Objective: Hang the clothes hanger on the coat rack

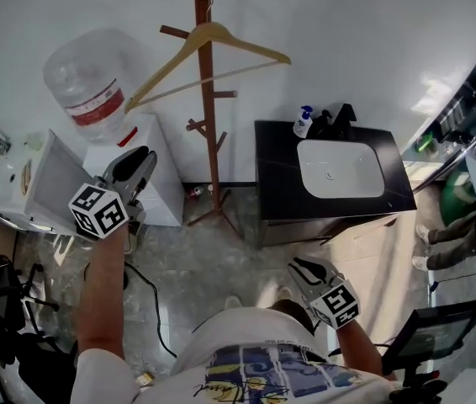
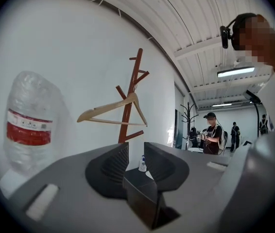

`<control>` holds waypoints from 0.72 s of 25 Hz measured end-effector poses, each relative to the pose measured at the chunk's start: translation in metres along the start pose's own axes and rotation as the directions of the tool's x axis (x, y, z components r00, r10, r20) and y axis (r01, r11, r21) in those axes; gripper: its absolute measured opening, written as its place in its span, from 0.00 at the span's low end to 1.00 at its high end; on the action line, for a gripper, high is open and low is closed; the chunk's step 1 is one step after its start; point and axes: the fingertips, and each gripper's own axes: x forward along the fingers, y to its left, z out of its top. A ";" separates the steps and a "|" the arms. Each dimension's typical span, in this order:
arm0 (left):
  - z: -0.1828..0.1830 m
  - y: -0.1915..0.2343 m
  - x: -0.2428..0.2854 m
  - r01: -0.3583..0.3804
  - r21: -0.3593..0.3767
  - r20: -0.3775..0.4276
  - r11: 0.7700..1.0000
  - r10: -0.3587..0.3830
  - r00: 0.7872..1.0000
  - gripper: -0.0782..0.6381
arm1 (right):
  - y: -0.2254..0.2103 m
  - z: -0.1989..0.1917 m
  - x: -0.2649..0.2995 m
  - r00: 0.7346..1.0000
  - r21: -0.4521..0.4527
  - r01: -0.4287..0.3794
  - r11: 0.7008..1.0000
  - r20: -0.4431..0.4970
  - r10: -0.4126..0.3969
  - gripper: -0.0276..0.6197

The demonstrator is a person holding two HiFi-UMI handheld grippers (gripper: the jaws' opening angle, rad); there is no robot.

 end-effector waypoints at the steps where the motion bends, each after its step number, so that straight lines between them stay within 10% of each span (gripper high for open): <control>1: -0.005 -0.007 -0.005 -0.004 0.012 -0.004 1.000 0.004 1.000 0.24 | 0.002 0.002 -0.001 1.000 -0.006 0.001 1.000 0.006 0.000 0.14; 18: -0.092 -0.197 -0.060 0.092 0.009 -0.116 0.996 -0.091 0.989 0.17 | 0.022 0.046 -0.020 0.991 -0.115 -0.080 0.990 0.095 0.091 0.09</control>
